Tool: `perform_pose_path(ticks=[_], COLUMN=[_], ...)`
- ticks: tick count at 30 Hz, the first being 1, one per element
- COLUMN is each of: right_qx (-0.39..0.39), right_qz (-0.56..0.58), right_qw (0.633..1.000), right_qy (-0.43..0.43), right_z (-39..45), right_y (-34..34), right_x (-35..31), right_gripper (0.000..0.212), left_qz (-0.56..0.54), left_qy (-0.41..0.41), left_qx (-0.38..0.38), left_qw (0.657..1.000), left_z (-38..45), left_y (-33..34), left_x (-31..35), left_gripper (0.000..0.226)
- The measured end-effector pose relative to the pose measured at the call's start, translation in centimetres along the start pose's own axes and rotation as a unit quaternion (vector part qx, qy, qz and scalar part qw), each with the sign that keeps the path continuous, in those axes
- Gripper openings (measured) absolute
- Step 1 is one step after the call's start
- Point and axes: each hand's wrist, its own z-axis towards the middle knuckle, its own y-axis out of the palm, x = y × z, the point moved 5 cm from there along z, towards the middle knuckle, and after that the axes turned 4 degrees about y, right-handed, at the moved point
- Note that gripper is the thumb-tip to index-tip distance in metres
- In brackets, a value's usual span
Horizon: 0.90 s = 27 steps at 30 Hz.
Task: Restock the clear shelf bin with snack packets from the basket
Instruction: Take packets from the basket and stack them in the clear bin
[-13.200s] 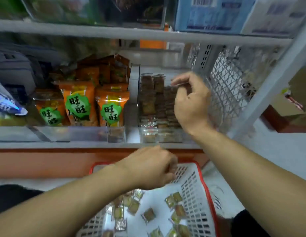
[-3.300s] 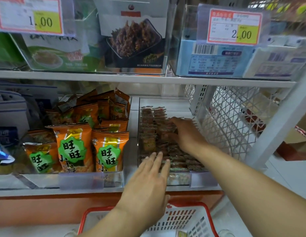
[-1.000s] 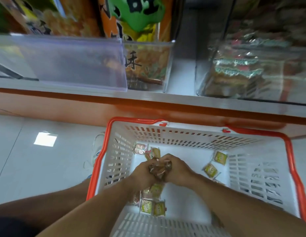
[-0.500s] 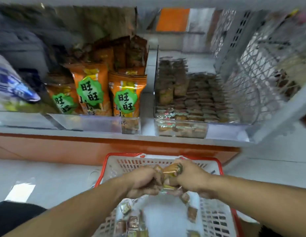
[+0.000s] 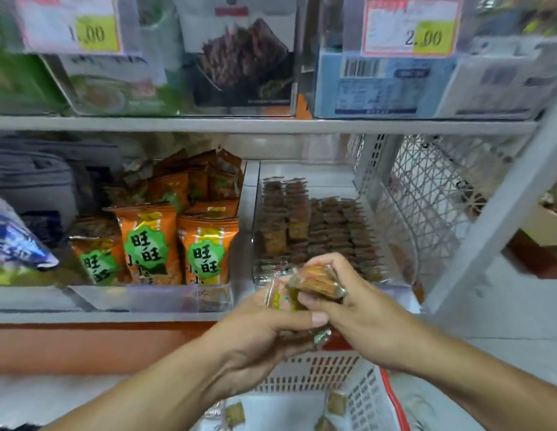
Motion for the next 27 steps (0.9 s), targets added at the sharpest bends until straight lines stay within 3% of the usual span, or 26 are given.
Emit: perform_pose_path(ticks=[6, 10, 12, 14, 18, 22, 25, 27], right_qx=[0.082, 0.159, 0.154, 0.157, 0.140, 0.134, 0.085, 0.029], right_qz=[0.039, -0.096, -0.157, -0.175, -0.157, -0.157, -0.184, -0.135], right_qw=[0.992, 0.968, 0.956, 0.949, 0.940, 0.931, 0.935, 0.956], right_qy=[-0.086, -0.166, -0.194, -0.211, -0.269, -0.302, -0.291, -0.260], right_z=[0.5, -0.4, -1.0, -1.5, -2.3, -2.7, -2.6, -2.4], right_y=[-2.9, -3.9, -3.5, -3.2, -2.7, -2.4, -1.6, -1.3], right_x=[-1.3, -2.7, -3.0, -3.2, -4.2, -4.8, -4.9, -4.9], right_gripper=[0.034, 0.045, 0.054, 0.049, 0.038, 0.041, 0.046, 0.040], left_qz=[-0.046, -0.114, -0.131, -0.147, -0.194, -0.188, -0.166, -0.150], left_qy=[0.006, -0.027, -0.032, -0.034, -0.038, -0.034, -0.012, 0.000], left_qx=[0.027, 0.044, 0.041, 0.039, 0.013, -0.004, 0.016, 0.032], left_qw=[0.999, 0.992, 0.990, 0.988, 0.980, 0.982, 0.986, 0.988], left_z=[1.0, 1.0, 0.7, 0.3, -0.6, -1.3, -1.2, -0.9], left_y=[-0.4, -0.8, -0.7, -0.9, -1.1, -0.8, -1.0, -1.3], left_x=[1.8, 1.9, 2.1, 2.4, 3.2, 3.9, 3.8, 3.6], left_gripper=[0.048, 0.043, 0.035, 0.031, 0.054, 0.057, 0.042, 0.033])
